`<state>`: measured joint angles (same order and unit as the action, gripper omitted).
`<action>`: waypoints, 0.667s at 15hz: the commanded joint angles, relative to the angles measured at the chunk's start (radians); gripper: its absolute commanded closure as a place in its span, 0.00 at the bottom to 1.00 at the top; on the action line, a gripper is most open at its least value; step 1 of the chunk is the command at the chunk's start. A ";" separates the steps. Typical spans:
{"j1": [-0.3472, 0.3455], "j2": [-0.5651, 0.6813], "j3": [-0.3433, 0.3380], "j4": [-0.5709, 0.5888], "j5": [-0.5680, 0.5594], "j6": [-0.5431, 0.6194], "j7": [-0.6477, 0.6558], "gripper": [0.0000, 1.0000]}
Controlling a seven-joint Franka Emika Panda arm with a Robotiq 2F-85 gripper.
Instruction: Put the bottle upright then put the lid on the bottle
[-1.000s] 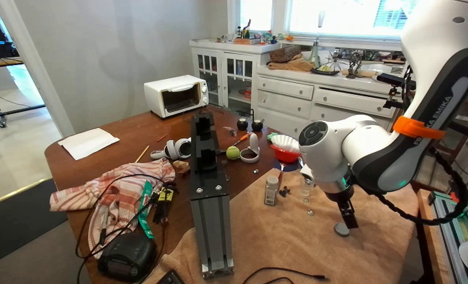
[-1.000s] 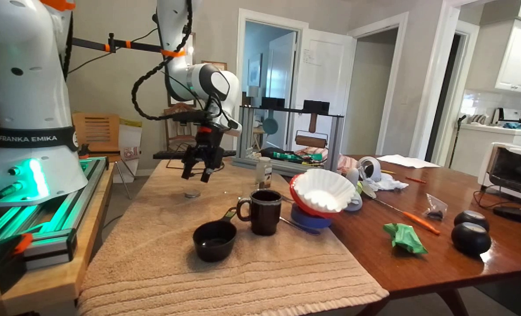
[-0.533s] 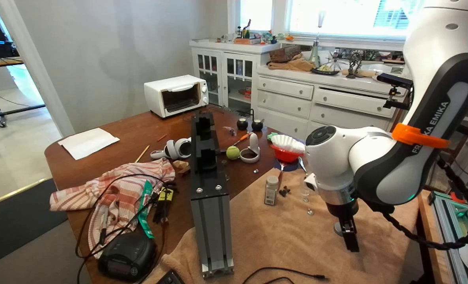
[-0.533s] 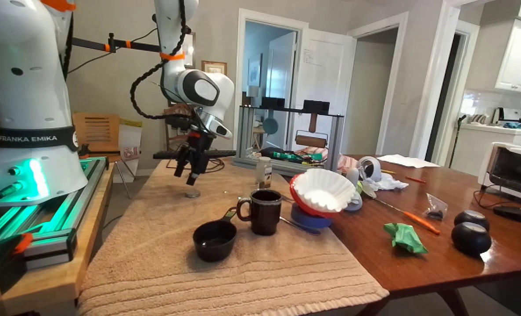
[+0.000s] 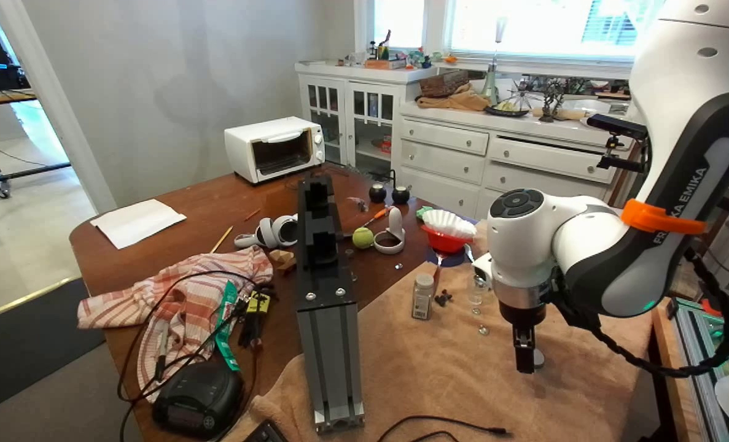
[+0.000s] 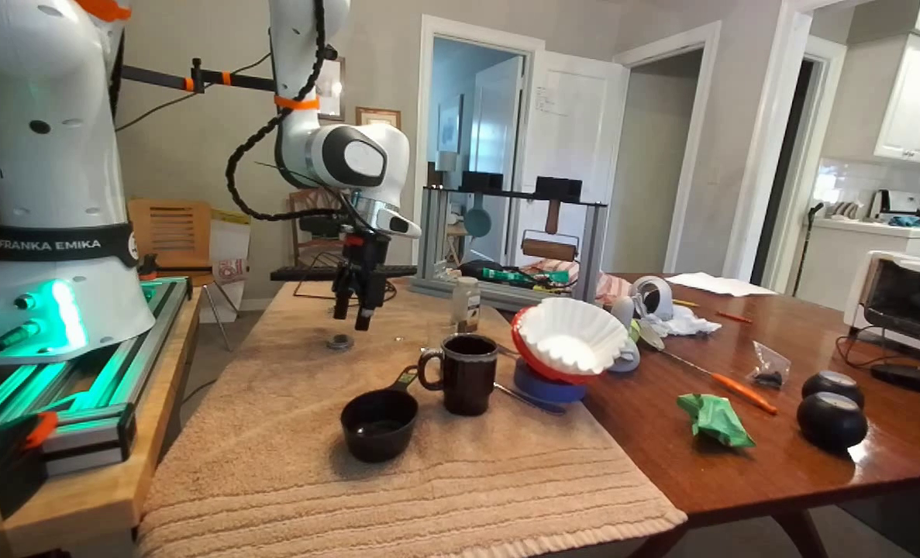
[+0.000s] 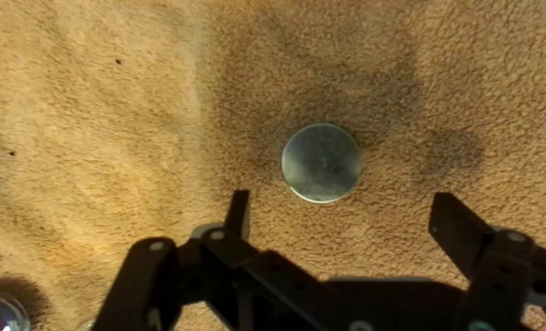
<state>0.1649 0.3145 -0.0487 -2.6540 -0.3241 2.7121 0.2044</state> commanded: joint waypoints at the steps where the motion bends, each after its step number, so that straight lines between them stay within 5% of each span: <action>1: 0.050 0.028 -0.059 0.005 -0.050 -0.004 0.100 0.00; 8: 0.078 0.095 -0.091 0.028 -0.036 -0.004 0.138 0.01; 10: 0.084 0.102 -0.093 0.029 -0.030 -0.008 0.141 0.11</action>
<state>0.2224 0.3895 -0.1274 -2.6408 -0.3489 2.7112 0.3134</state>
